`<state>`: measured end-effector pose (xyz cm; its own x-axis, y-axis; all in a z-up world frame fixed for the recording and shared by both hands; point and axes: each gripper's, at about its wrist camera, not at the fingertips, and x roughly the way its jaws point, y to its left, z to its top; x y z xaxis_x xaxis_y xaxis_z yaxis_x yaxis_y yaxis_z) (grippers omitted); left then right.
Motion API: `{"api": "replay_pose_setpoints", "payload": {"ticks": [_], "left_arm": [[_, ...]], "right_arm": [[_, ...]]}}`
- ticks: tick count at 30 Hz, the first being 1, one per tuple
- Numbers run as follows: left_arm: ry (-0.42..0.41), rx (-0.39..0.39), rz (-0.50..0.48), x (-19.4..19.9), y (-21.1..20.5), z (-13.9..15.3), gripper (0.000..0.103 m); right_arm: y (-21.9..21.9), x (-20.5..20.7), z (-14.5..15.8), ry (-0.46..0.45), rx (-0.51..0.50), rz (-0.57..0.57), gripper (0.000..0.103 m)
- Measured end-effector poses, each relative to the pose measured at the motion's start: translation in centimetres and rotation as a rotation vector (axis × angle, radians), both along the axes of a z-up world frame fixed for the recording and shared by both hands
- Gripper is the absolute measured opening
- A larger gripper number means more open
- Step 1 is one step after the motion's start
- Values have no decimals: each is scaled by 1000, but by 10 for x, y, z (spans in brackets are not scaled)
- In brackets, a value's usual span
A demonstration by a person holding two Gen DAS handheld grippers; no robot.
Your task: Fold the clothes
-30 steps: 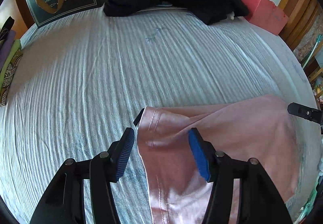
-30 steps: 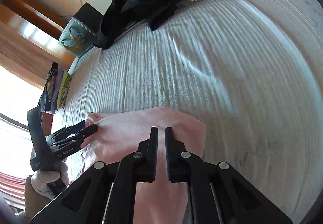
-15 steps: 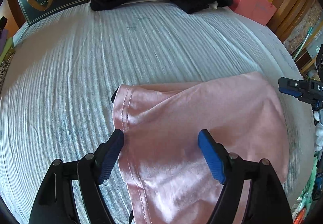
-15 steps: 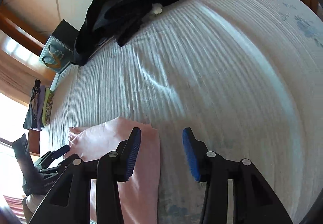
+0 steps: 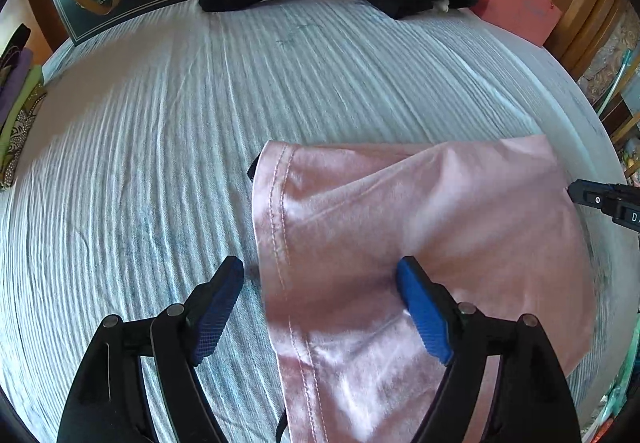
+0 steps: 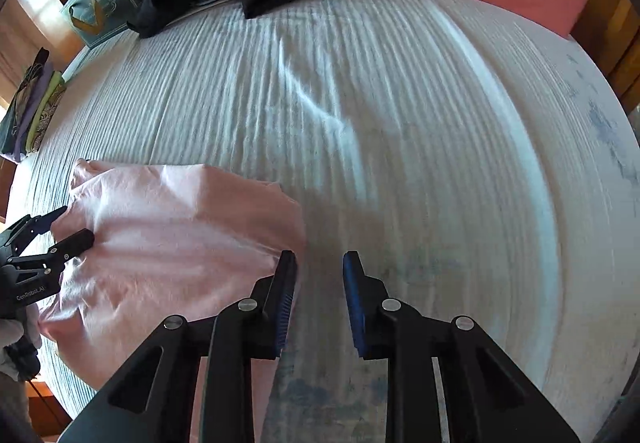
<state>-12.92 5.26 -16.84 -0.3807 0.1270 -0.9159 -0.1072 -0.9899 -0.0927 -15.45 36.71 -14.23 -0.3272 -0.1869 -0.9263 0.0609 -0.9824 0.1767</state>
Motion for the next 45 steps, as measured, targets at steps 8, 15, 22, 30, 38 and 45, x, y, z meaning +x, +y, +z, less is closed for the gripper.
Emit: {"api": "replay_pose_setpoints", "payload": {"ticks": [8,15,22,30,38,45], "left_arm": [[-22,56,-32,56,0,14,83],[-70,-3,-36,88,6,0,34],[-48,66,-23,102,1,13,29],[-97,45,-65,116,17,5,72],[-104,26,-56,119,12,13,27],[-16,135,22,98,1,52,63]], "right_arm": [[0,62,-5,-38,-209,-24,44],[-23,103,-19,-86,-123,24,9],[-21,112,-12,-70,-101,5,17],[-27,124,-5,-34,-182,17,58],[-29,130,-15,-90,-1,92,6],[0,124,7,-22,-116,27,30]]}}
